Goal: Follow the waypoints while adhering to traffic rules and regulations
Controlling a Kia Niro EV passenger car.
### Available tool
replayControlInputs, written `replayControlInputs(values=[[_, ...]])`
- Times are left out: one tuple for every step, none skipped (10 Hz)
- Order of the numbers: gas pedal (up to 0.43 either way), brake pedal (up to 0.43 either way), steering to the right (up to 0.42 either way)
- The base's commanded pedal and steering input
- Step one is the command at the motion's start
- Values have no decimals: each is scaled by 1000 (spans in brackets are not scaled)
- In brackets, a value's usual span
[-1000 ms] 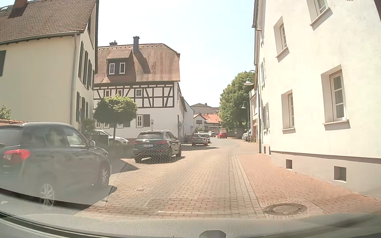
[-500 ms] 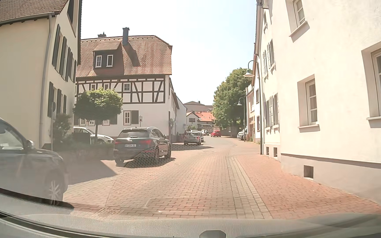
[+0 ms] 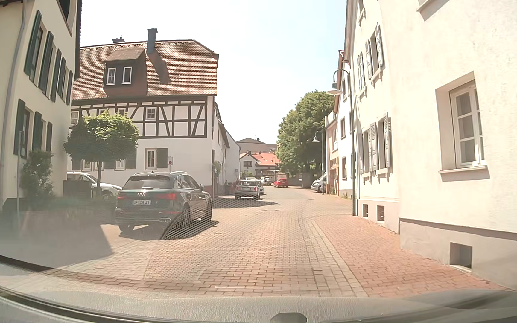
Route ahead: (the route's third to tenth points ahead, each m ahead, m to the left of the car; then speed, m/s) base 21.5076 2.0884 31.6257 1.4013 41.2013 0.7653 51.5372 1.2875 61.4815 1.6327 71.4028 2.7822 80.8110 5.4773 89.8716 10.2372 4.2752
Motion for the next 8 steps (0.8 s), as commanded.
replayControlInputs(values=[[0,0,49],[0,0,38],[0,0,31],[0,0,26],[0,0,25],[0,0,24],[0,0,22],[0,0,20]])
